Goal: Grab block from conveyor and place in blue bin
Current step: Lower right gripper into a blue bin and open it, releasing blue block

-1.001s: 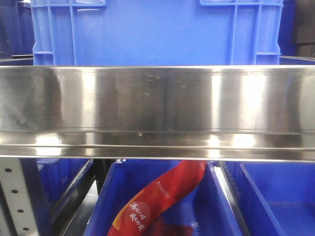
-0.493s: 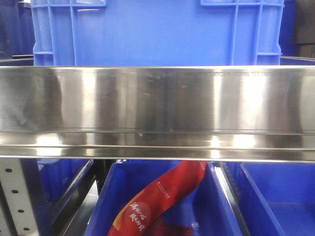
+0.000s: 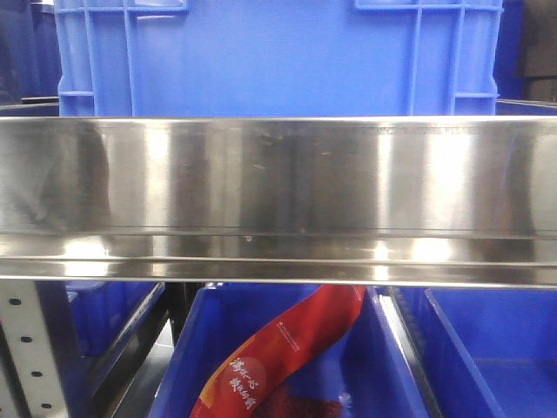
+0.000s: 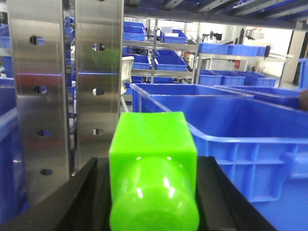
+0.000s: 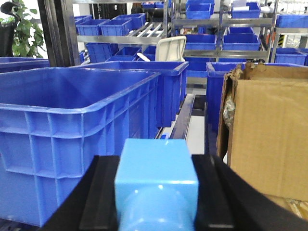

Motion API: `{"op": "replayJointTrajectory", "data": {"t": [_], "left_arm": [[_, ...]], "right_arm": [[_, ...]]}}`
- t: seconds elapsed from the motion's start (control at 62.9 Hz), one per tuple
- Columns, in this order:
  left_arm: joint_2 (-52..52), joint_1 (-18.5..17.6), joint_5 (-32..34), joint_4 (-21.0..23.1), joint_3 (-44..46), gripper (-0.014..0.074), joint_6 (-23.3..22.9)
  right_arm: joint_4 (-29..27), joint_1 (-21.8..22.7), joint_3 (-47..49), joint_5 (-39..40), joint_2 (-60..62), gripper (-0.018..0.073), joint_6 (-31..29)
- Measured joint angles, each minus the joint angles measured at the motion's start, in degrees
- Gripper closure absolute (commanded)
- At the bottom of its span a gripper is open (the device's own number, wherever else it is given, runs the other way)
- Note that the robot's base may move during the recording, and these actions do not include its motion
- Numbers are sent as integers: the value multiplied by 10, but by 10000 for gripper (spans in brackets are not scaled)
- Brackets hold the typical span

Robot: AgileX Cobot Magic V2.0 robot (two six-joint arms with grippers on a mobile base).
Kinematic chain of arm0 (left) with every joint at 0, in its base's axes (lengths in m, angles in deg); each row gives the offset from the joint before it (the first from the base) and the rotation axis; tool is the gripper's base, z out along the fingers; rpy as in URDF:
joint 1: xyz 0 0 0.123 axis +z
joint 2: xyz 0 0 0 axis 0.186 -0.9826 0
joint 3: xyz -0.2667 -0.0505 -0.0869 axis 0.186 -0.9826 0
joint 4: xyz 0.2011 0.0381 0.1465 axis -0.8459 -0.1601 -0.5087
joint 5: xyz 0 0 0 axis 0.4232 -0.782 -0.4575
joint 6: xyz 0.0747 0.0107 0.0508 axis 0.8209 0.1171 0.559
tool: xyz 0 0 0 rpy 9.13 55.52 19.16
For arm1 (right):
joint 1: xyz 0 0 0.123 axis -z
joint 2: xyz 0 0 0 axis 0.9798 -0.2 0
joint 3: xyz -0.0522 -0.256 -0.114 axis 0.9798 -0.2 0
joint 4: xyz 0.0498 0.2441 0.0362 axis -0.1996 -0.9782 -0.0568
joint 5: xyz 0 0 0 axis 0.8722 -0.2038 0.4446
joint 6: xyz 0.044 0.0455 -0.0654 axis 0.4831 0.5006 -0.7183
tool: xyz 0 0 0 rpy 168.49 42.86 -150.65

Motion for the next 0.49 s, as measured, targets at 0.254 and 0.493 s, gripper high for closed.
{"op": "replayJointTrajectory", "data": {"t": [0.254, 0.493], "left_arm": [[-54, -4, -37, -43, 84, 707, 0], [-172, -55, -58, -45, 188, 707, 0]], "right_arm": [[0, 0, 76, -7, -66, 722, -40], [0, -6, 144, -7, -172, 722, -45]]}}
